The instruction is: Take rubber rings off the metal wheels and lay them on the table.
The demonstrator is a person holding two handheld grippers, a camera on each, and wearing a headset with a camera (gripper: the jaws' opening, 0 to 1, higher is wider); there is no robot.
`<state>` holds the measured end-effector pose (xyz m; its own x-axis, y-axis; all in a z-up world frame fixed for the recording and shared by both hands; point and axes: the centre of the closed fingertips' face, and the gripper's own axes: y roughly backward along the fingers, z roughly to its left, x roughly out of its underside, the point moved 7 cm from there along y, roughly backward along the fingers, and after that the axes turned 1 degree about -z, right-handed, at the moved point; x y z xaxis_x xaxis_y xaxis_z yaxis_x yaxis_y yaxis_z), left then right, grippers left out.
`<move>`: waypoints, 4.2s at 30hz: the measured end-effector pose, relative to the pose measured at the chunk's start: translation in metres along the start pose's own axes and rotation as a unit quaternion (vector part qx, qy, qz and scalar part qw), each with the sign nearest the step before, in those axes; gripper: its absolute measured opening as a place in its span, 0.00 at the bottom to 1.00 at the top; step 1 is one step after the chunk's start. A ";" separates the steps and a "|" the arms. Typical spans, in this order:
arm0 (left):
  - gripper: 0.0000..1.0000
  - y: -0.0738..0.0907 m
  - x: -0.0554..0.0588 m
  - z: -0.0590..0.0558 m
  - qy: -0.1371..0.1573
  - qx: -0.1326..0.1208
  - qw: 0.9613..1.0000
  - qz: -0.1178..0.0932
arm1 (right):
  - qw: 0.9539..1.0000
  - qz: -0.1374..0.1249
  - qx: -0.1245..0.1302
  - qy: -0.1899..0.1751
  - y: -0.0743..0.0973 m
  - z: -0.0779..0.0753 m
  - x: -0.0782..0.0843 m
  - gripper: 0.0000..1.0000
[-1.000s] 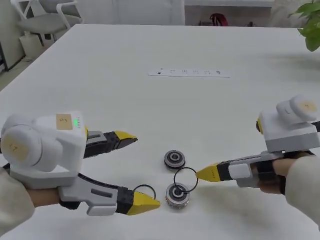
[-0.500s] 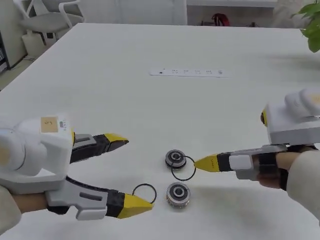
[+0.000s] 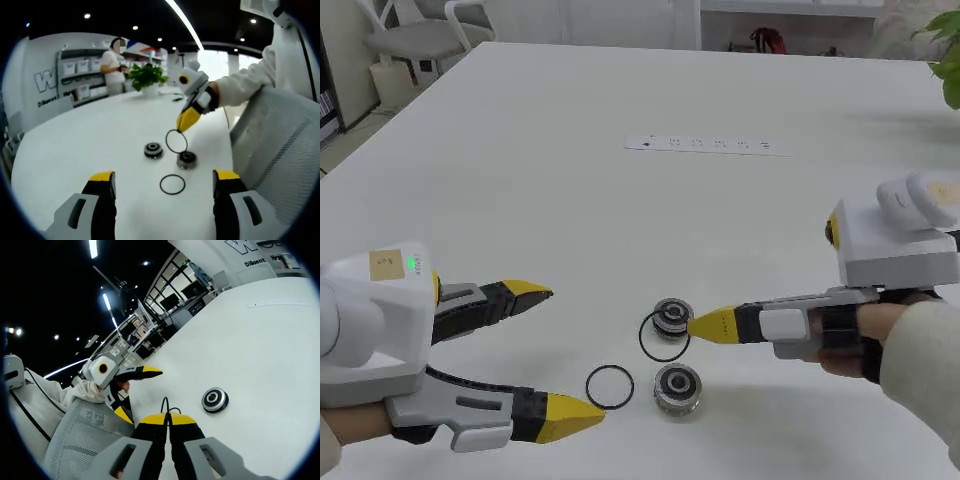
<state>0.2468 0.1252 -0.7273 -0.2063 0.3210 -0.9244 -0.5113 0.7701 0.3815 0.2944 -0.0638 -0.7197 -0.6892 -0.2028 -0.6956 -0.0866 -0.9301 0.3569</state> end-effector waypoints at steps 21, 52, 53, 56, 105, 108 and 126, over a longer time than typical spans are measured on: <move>0.83 -0.001 0.001 -0.004 -0.005 0.009 1.000 0.002 | 0.998 0.051 -0.008 0.035 -0.026 0.010 0.008 0.00; 0.84 -0.002 0.002 -0.007 -0.004 0.014 1.000 0.009 | 0.987 0.113 0.060 0.093 -0.058 -0.013 0.018 0.00; 0.84 -0.002 0.002 -0.007 -0.004 0.014 1.000 0.009 | 0.987 0.114 0.062 0.092 -0.058 -0.014 0.018 0.00; 0.84 -0.003 0.002 -0.008 -0.001 0.016 1.000 0.012 | 0.986 0.114 0.068 0.098 -0.056 -0.016 0.016 0.00; 0.85 0.000 -0.010 0.019 0.015 0.009 1.000 0.012 | 0.984 0.028 0.114 0.133 0.008 -0.022 -0.025 0.19; 0.85 0.001 -0.014 0.021 0.011 0.016 1.000 0.015 | 0.983 0.033 0.120 0.136 0.017 -0.026 -0.024 0.21; 0.85 -0.011 -0.049 0.031 -0.016 0.055 0.998 0.001 | 0.974 0.015 0.106 0.200 0.075 -0.033 -0.021 0.47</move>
<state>0.2881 0.1182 -0.6860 -0.1786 0.3389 -0.9237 -0.4165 0.8245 0.3830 0.3261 -0.1391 -0.6986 -0.3622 -0.3715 -0.8548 -0.2463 -0.8464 0.4722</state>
